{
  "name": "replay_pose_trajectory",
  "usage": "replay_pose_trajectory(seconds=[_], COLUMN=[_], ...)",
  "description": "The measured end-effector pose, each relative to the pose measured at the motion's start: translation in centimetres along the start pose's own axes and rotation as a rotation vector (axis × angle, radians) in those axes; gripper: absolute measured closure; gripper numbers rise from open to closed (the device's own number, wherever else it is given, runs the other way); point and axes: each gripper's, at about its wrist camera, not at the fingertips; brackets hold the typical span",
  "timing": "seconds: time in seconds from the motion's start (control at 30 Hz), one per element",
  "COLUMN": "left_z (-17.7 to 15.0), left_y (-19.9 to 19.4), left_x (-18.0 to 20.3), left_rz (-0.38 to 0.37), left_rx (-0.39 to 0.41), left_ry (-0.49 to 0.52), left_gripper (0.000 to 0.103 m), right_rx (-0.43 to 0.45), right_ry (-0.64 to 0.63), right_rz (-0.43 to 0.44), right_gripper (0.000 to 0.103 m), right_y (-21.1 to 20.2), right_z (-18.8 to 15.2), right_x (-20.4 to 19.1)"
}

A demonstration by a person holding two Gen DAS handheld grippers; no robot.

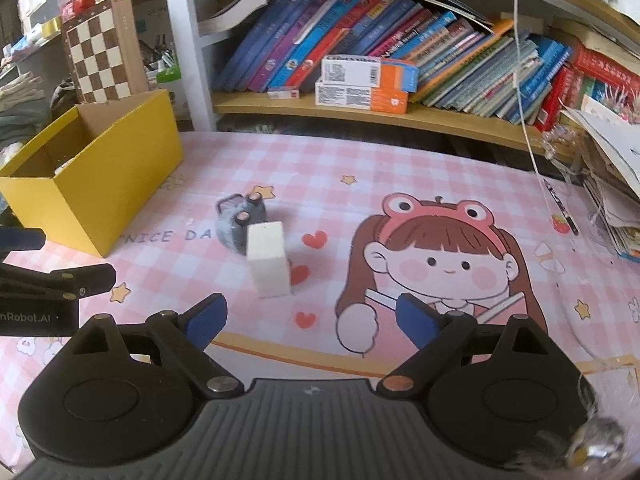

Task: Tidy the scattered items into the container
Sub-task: 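Move both tools over the mat toward the toy truck and foam cube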

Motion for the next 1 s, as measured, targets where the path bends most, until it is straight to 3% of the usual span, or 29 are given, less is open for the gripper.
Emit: replay_pose_trajectory(seconds=[0.43, 1.0], left_z=[0.3, 0.8], left_y=[1.6, 3.3], left_x=[1.7, 1.1], left_rz=[-0.016, 0.007], left_rx=[-0.003, -0.017], left_ry=[0.040, 0.033], left_gripper=[0.006, 0.006], right_rx=[-0.008, -0.013], right_ry=[0.017, -0.049], right_rz=[-0.017, 0.028], right_gripper=[0.011, 0.017], right_y=[0.7, 3.3], right_z=[-0.5, 0.2], right_x=[1.4, -0.1])
Point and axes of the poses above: each gripper's, at about its wrist camera, not at the fingertips, and y roughly the way its jaws point, x to its right, z to its top, and after that the axes turned 4 degrees about x, right-handed
